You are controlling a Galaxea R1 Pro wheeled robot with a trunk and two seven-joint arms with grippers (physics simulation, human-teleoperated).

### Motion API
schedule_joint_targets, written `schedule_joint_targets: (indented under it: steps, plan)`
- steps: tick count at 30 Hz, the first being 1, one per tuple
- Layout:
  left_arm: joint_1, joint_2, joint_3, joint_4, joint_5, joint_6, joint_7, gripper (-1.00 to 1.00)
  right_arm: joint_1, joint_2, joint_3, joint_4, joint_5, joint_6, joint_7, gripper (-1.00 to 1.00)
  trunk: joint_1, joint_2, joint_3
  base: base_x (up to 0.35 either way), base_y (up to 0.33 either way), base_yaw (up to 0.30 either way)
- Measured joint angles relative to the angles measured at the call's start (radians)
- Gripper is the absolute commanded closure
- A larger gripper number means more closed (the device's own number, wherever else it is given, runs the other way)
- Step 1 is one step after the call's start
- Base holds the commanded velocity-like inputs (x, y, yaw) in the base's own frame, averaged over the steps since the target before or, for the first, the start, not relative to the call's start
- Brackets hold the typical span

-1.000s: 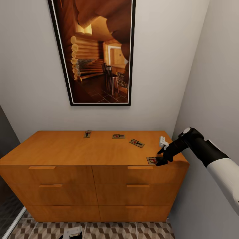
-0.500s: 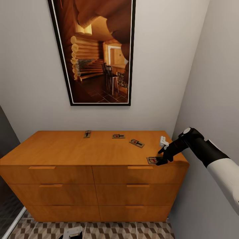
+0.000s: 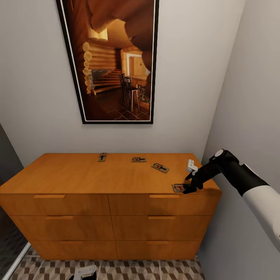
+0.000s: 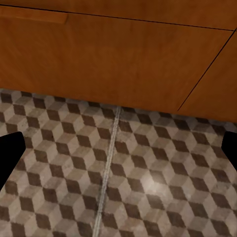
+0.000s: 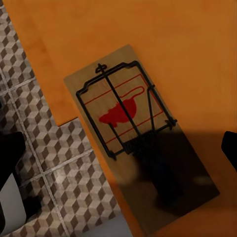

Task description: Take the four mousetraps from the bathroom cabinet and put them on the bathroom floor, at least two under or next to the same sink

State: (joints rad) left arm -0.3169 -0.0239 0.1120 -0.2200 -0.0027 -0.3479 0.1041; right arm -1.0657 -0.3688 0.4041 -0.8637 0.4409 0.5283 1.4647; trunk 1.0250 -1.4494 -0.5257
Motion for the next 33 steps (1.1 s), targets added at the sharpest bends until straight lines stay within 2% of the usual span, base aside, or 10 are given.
schedule_joint_targets:
  steps: [16, 33]
  plan:
    - [0.000, 0.000, 0.000, 0.000, 0.000, 0.000, -0.001, -1.00, 0.000, 0.000, 0.000, 0.000, 0.000, 0.001, -0.001, -1.00, 0.000, 0.000, 0.000, 0.000, 0.000, 0.000]
    - [0.000, 0.000, 0.000, 0.000, 0.000, 0.000, -0.001, -1.00, 0.000, 0.003, 0.003, -0.002, 0.001, 0.003, -0.047, -1.00, 0.000, 0.000, 0.000, 0.000, 0.000, 0.000]
